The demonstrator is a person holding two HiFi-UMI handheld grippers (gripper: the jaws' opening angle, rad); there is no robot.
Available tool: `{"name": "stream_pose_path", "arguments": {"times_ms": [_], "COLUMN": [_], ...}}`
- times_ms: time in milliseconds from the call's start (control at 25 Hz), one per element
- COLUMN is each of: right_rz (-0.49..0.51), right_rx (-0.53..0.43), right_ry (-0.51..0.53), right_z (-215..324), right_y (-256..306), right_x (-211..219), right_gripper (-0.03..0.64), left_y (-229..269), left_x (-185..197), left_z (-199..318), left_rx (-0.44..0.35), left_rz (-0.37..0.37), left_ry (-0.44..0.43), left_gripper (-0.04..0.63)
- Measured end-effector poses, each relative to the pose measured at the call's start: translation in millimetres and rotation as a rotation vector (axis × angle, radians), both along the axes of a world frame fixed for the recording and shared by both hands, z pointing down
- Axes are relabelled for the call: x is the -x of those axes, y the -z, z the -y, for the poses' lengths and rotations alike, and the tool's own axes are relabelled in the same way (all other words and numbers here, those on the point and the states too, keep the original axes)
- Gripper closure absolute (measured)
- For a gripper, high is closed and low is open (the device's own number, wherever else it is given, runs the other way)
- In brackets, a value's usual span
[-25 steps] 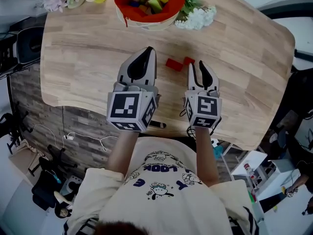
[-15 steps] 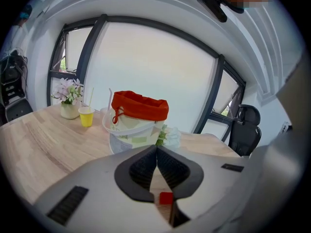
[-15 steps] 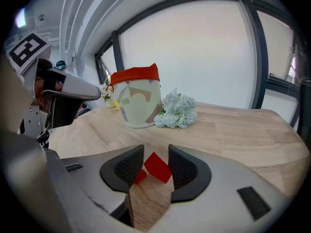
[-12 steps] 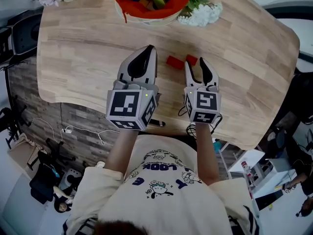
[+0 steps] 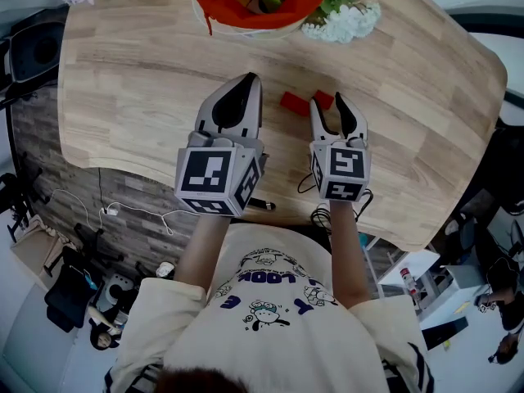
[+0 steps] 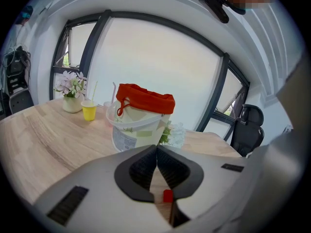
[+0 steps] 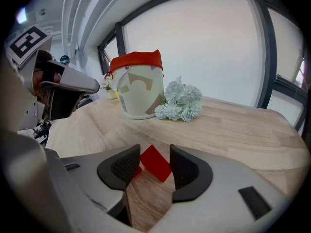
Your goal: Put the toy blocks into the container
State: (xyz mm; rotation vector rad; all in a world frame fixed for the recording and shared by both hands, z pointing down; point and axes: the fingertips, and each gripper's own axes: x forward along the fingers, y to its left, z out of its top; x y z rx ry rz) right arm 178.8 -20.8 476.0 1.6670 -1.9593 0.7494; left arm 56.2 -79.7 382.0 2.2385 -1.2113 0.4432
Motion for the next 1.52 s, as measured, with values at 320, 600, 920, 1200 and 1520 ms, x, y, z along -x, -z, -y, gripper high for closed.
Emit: {"name": "stream_pose_path", "arguments": {"times_ms": [320, 600, 920, 1200, 1520], "right_rz": [-0.002, -0.012, -0.040, -0.080, -0.090], "right_rx": [0.000, 0.035, 0.032, -0.008, 0.021], "right_ry": [0.023, 0.079, 0.085, 0.108, 0.117], "right_z": [6.5, 5.4, 6.4, 11.3, 11.6], "right_y": [-4.9, -17.2, -22.2, -15.0, -18.2], "right_x": [0.6, 6.3, 3.8, 7.7, 6.4], "right_gripper": [0.425, 0.417, 0.425, 0.457, 0.457], "left_y": [-6.2, -9.2, -10.8, -12.8, -13.6], "left_x": [4.9, 6.0, 10.4, 14.9, 22.1], "left_z": [1.5, 0.5, 0.1, -2.8, -6.9], "left_rx": [0.014, 0.019, 0.022, 0.026, 0.031], "left_rz": [0.005, 0.007, 0.011, 0.012, 0.008], "left_ry": [0.017, 0.024, 0.034, 0.043, 0.052], "left_gripper": [0.563, 0.563, 0.563, 0.563, 0.563]}}
